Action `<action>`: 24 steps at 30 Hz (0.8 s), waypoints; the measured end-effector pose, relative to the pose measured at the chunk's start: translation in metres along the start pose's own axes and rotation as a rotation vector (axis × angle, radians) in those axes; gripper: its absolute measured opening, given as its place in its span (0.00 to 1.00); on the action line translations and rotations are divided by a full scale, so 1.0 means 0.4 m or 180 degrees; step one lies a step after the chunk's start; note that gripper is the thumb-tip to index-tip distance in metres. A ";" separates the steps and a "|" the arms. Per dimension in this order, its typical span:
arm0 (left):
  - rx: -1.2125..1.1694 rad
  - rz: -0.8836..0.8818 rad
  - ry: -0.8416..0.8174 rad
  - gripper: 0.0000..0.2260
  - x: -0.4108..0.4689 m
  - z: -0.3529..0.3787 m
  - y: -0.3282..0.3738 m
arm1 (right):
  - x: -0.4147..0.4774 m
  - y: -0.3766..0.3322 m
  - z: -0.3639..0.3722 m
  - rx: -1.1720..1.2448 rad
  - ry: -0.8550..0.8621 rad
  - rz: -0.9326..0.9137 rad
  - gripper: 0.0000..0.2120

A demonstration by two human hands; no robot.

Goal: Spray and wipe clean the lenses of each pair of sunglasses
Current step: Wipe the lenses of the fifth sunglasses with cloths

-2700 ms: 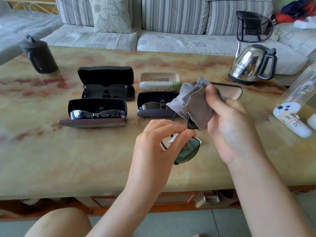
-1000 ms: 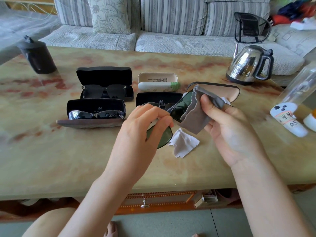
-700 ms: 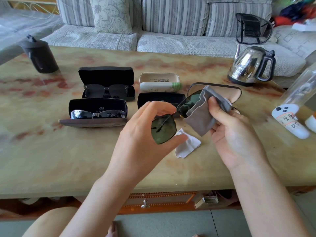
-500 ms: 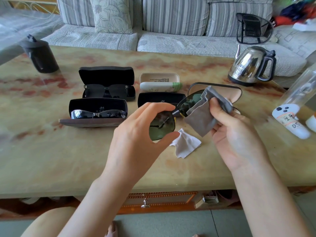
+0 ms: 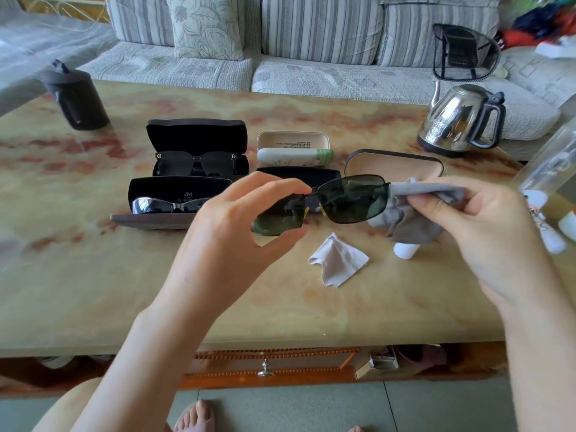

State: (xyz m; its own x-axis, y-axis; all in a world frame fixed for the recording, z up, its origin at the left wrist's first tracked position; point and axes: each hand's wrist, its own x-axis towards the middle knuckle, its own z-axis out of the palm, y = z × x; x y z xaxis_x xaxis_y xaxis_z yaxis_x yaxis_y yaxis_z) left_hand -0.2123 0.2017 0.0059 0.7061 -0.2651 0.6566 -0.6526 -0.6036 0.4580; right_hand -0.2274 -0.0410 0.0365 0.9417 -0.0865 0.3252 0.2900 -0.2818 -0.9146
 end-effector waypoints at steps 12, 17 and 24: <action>-0.0061 0.0078 -0.0376 0.17 -0.005 0.002 -0.001 | 0.042 -0.041 0.070 -0.0756 -0.0756 -0.0581 0.13; -0.0015 0.0113 -0.0395 0.18 -0.006 0.001 -0.009 | 0.013 -0.055 0.069 -0.0801 -0.1759 -0.0279 0.16; -0.0075 0.0116 -0.0503 0.18 -0.008 0.007 0.008 | 0.019 -0.048 0.048 -0.0506 -0.1724 0.0142 0.14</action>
State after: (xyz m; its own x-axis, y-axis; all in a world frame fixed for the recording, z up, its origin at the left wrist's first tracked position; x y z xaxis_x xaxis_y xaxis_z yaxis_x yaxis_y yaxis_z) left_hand -0.2159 0.1985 0.0036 0.7150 -0.4025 0.5716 -0.6835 -0.5741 0.4507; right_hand -0.2226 -0.0179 0.0517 0.9178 0.3891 0.0790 0.2580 -0.4332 -0.8636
